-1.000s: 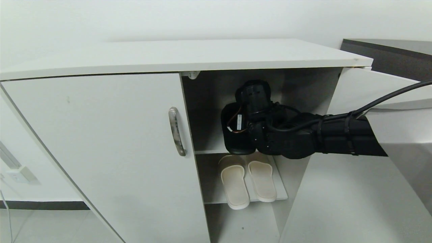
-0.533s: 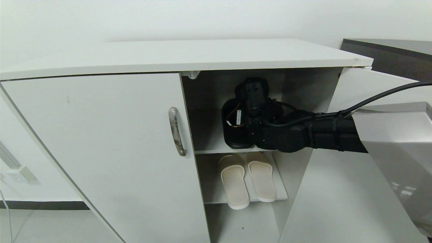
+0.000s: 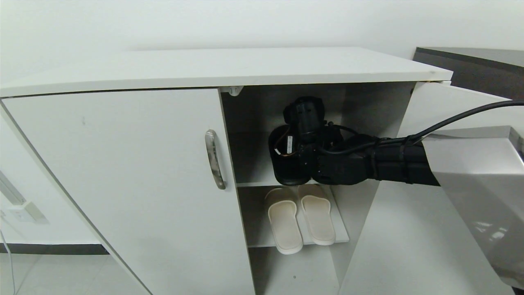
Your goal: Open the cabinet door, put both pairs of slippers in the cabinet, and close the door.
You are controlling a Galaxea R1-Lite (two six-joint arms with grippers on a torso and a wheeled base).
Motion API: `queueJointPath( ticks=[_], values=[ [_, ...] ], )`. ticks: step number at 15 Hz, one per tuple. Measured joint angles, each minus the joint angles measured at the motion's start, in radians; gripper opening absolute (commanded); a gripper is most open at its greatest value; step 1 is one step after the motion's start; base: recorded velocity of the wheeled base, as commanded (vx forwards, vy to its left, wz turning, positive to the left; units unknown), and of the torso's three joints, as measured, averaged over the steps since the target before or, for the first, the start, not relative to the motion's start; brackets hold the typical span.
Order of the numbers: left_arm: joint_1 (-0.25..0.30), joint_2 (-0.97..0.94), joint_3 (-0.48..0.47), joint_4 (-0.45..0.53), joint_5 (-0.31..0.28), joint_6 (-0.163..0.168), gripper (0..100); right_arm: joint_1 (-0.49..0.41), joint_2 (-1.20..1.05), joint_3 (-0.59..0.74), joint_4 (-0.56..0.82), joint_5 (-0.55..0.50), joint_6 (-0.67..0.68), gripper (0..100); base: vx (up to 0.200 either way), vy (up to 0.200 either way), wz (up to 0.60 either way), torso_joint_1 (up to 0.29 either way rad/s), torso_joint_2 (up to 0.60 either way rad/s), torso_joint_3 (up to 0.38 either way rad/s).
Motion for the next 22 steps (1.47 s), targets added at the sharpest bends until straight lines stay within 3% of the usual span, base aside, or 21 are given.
queueJointPath(
  ticks=[4,8,12,18,21,22],
  values=[
    [0.0,0.0,0.0,0.0,0.0,0.0,0,0.015,-0.026,0.042,0.014,-0.003,0.003,100,0.0,0.0,0.0,0.0,0.0,0.0],
    [0.0,0.0,0.0,0.0,0.0,0.0,0,0.049,-0.118,0.18,-0.001,-0.034,0.013,100,0.0,0.0,0.0,0.0,0.0,0.0],
    [0.0,0.0,0.0,0.0,0.0,0.0,0,0.104,-0.256,0.393,-0.074,-0.041,0.016,100,0.0,0.0,0.0,0.0,0.0,0.0],
    [0.0,0.0,0.0,0.0,0.0,0.0,0,0.206,-0.451,0.783,-0.335,-0.034,0.013,100,0.0,0.0,0.0,0.0,0.0,0.0],
    [0.0,0.0,0.0,0.0,-0.001,0.0,0,0.254,-0.526,0.911,-0.412,0.004,0.008,100,0.0,0.0,0.0,0.0,0.0,0.0],
    [0.0,0.0,0.0,0.0,-0.001,0.0,0,0.259,-0.538,0.926,-0.419,0.007,0.006,0,0.0,0.0,0.0,0.0,0.0,0.0]
  ],
)
